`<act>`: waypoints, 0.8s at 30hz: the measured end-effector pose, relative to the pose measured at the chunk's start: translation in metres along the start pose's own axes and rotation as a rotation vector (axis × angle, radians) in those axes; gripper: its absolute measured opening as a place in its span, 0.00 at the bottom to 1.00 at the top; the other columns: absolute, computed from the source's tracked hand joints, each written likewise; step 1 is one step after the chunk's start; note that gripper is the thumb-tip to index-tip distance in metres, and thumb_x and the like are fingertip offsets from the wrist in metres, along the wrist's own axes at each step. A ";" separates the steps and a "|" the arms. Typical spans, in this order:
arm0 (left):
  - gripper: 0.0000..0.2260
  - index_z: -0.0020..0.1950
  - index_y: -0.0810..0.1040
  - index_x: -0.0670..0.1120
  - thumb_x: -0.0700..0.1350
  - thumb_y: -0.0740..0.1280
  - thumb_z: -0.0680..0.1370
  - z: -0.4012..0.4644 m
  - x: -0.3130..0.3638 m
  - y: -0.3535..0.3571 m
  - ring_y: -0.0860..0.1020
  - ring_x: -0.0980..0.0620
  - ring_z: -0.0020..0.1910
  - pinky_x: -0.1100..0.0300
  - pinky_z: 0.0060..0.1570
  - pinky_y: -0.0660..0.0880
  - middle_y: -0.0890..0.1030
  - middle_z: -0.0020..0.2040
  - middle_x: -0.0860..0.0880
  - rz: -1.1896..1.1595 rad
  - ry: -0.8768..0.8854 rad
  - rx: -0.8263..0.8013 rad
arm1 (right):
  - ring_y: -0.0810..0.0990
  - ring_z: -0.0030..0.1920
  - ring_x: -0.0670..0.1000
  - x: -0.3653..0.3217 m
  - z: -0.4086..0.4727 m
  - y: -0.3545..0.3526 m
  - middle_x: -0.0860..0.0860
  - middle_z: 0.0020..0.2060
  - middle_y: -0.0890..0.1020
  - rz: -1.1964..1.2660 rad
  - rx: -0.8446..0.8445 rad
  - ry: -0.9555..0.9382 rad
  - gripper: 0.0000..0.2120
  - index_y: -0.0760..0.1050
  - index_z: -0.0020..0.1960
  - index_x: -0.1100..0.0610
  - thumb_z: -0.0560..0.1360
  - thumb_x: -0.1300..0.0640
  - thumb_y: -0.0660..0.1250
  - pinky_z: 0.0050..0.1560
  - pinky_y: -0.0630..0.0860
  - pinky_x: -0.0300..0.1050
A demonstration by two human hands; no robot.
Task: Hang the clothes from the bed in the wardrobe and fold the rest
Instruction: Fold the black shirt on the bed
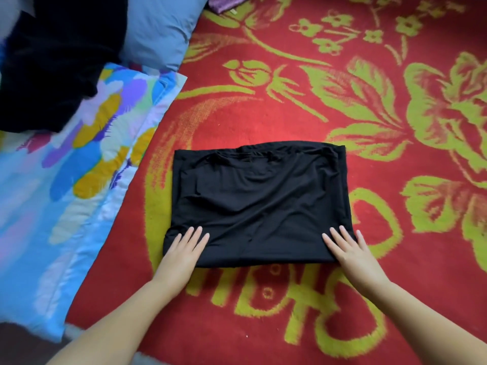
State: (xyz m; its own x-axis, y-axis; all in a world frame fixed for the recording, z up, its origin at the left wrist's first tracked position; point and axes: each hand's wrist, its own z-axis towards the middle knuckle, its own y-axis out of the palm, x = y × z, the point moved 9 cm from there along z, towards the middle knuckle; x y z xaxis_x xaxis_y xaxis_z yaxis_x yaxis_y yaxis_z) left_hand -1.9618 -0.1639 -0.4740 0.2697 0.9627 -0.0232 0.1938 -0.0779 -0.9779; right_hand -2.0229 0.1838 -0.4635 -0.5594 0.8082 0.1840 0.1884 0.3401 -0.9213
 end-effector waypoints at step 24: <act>0.15 0.65 0.71 0.40 0.44 0.62 0.80 0.055 -0.095 -0.008 0.74 0.41 0.61 0.55 0.55 0.68 0.75 0.63 0.42 -0.886 -0.897 -0.071 | 0.79 0.41 0.50 -0.317 0.000 -0.045 0.48 0.45 0.80 0.504 -0.024 -0.204 0.36 0.72 0.56 0.48 0.51 0.44 0.78 0.40 0.77 0.43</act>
State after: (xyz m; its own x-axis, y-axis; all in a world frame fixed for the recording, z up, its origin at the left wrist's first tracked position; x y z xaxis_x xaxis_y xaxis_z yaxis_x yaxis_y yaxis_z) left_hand -2.0408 -0.2403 -0.4752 -0.7065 0.5267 0.4727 0.0381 0.6953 -0.7177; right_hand -1.8540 -0.0878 -0.4802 -0.5397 0.7652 -0.3510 0.4911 -0.0525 -0.8695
